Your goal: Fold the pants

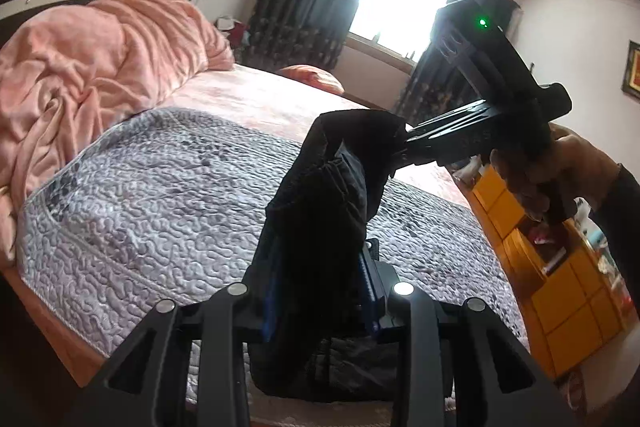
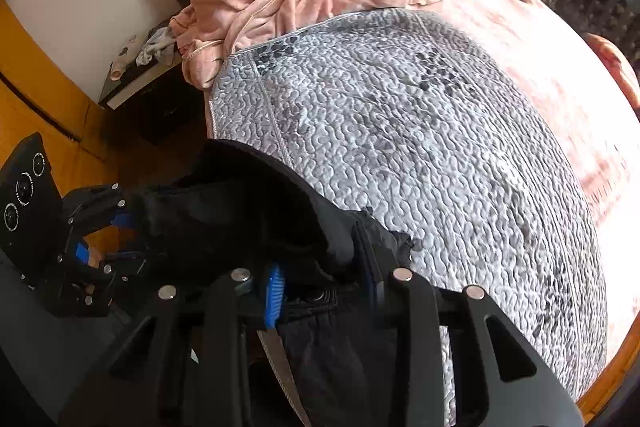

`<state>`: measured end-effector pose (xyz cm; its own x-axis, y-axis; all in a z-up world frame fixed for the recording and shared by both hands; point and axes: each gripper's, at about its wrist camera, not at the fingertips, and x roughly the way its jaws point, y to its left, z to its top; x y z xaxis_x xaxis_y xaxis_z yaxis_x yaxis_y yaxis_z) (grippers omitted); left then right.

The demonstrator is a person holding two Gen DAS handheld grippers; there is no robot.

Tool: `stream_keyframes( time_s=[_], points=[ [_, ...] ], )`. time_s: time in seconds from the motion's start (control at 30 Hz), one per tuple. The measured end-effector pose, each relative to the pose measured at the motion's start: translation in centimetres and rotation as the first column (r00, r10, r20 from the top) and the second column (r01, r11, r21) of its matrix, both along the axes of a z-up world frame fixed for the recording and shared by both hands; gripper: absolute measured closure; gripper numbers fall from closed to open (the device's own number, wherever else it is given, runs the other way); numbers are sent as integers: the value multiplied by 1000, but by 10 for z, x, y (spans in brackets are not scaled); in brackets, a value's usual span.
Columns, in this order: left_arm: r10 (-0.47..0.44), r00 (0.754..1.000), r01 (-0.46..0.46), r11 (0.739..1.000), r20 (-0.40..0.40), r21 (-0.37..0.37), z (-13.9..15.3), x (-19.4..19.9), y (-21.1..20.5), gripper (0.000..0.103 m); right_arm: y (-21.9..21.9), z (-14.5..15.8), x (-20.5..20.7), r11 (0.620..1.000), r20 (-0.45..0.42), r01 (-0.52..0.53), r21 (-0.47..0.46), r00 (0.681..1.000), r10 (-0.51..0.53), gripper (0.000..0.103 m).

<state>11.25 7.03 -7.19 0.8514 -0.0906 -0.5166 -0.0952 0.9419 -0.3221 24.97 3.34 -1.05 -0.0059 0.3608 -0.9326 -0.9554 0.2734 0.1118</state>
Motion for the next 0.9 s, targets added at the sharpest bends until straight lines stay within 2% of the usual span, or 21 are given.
stream_keyframes(
  time_s=[0.43, 0.9],
  points=[
    [-122, 993, 122, 989, -2, 88, 5, 3, -59, 70, -73, 8, -4, 993, 25, 107, 42, 994, -108, 73],
    [-264, 964, 267, 950, -38, 163, -4, 9, -128, 70, -152, 0, -6, 967, 26, 243, 75, 969, -246, 73]
  ],
)
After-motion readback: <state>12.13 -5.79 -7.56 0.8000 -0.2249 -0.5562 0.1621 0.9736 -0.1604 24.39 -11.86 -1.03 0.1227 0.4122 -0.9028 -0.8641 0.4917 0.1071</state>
